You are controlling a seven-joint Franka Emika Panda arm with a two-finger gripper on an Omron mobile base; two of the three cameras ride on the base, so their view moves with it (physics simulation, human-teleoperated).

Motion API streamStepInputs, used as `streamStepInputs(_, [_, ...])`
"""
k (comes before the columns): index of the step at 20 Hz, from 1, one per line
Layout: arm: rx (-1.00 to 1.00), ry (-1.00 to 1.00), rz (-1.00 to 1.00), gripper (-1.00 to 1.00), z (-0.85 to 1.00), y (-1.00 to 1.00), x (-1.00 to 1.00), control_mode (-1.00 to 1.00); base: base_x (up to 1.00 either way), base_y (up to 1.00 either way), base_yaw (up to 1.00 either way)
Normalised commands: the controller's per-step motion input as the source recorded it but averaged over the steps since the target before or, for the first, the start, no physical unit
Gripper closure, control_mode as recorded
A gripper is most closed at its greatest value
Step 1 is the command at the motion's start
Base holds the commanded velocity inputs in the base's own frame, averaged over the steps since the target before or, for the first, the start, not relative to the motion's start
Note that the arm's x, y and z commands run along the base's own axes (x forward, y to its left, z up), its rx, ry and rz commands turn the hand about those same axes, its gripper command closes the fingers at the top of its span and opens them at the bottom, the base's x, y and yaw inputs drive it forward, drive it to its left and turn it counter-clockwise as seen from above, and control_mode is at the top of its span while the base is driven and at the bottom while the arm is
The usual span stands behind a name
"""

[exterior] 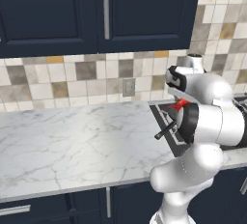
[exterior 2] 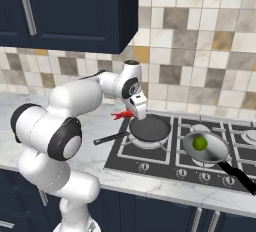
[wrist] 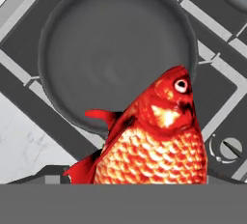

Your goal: Place both pans onto different burners. Then place the lime and the fish on different pans.

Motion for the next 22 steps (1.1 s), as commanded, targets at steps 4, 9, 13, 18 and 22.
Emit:
streamStepInputs(4, [0.0,0.0,0.0,1.0,-0.34,-0.3,0.21,-1.0,0.0,0.0,0.0])
streamStepInputs(9, [0.0,0.0,0.0,1.0,-0.43,-0.29,0.24,-1.0,0.0,0.0,0.0])
streamStepInputs(13, [0.0,0.0,0.0,1.0,-0.39,-0.25,0.28,-1.0,0.0,0.0,0.0])
streamStepInputs(18, [0.01,0.0,0.0,1.0,-0.3,-0.31,0.29,-1.0,0.0,0.0,0.0])
streamStepInputs(22, [0.0,0.0,0.0,1.0,-0.35,-0.1,0.14,-1.0,0.0,0.0,0.0])
